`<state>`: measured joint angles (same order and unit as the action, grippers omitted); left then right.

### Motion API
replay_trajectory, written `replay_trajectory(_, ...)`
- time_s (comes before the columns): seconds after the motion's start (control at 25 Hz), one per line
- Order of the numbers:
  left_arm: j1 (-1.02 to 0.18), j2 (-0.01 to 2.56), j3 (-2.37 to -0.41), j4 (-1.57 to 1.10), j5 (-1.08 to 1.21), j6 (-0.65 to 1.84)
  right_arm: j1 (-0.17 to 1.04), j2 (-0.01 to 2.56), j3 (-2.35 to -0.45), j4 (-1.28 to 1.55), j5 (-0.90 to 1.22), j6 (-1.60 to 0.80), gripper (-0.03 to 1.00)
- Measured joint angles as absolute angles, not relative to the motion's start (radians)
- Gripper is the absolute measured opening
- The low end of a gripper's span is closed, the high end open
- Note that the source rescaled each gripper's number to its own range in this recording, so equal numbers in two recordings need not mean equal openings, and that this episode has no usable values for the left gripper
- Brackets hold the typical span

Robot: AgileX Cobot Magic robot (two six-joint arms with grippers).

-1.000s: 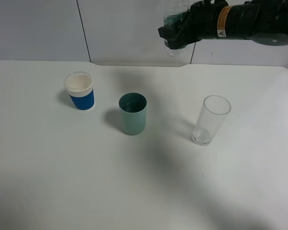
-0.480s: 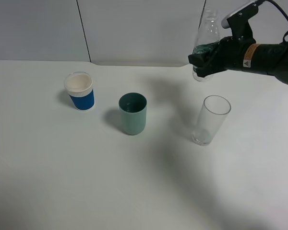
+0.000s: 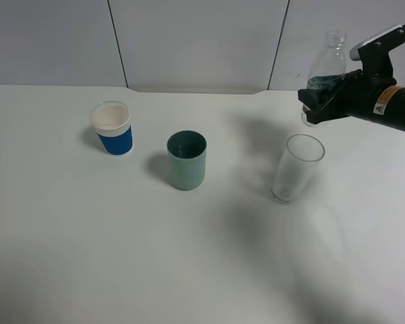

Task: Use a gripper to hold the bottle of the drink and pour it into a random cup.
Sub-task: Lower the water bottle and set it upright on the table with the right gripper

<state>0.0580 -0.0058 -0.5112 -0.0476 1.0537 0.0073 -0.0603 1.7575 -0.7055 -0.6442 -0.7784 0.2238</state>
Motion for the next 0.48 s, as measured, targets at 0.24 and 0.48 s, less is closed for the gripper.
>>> replay_trajectory(0.24,0.058,-0.006,-0.511,-0.048,1.054,0.007,-0.066,1.798,-0.706,-0.63,-0.804,0.189,0.0)
replay_trajectory(0.48,0.058,-0.006,-0.511,-0.048,1.054,0.007,-0.068,1.872,-0.704,-0.592,-0.831,0.159,0.0)
